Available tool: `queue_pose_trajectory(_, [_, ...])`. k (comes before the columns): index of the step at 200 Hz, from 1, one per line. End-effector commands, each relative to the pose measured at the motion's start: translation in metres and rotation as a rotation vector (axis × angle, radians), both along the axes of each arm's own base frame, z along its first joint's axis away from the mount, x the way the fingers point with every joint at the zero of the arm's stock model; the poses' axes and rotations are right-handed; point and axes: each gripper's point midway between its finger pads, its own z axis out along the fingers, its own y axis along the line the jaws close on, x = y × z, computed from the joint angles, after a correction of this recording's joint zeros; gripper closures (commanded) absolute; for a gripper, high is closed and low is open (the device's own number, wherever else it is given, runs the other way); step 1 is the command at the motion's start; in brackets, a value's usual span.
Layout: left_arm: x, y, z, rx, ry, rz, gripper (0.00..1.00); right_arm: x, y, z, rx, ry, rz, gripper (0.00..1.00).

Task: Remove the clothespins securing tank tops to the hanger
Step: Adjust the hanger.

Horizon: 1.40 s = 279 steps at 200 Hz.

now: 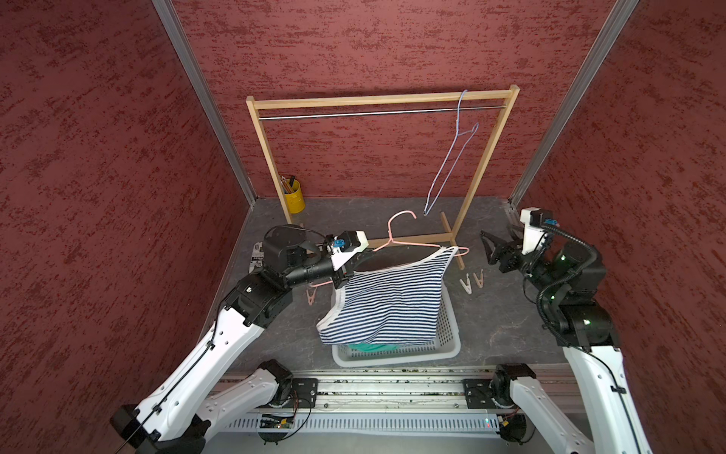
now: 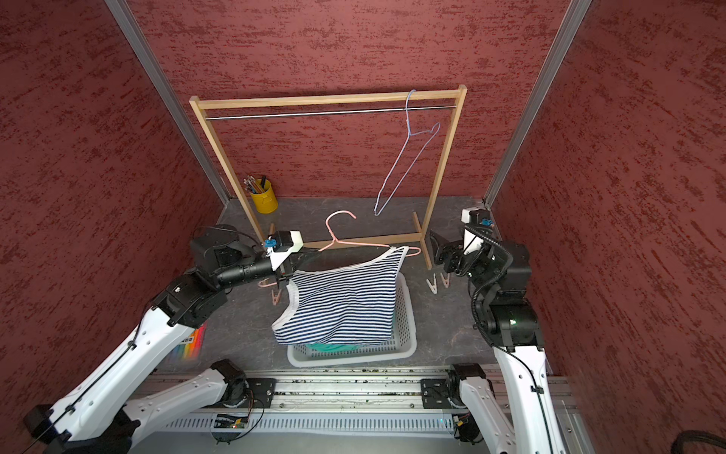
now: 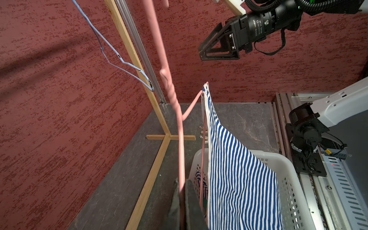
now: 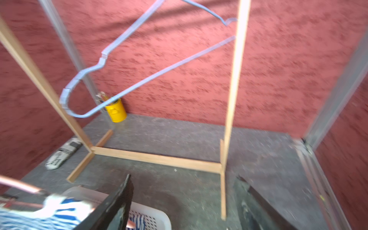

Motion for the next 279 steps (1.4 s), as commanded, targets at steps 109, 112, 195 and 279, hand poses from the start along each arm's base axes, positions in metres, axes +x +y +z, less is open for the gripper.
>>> queue_pose_trajectory(109, [0.003, -0.03, 0.025, -0.045, -0.048, -0.077, 0.98, -0.062, 0.072, 0.029, 0.036, -0.227, 0.533, 0.3])
queue_pose_trajectory(112, [0.003, -0.031, 0.025, -0.045, -0.048, -0.079, 0.98, -0.061, 0.072, 0.03, 0.037, -0.225, 0.533, 0.3])
queue_pose_trajectory(195, [0.009, -0.055, 0.031, -0.028, -0.043, -0.089, 0.98, -0.039, 0.091, 0.019, -0.025, -0.138, 0.478, 0.33])
queue_pose_trajectory(279, [0.004, -0.061, 0.036, -0.007, -0.026, -0.107, 0.95, -0.019, 0.112, 0.003, -0.101, -0.065, 0.393, 0.47])
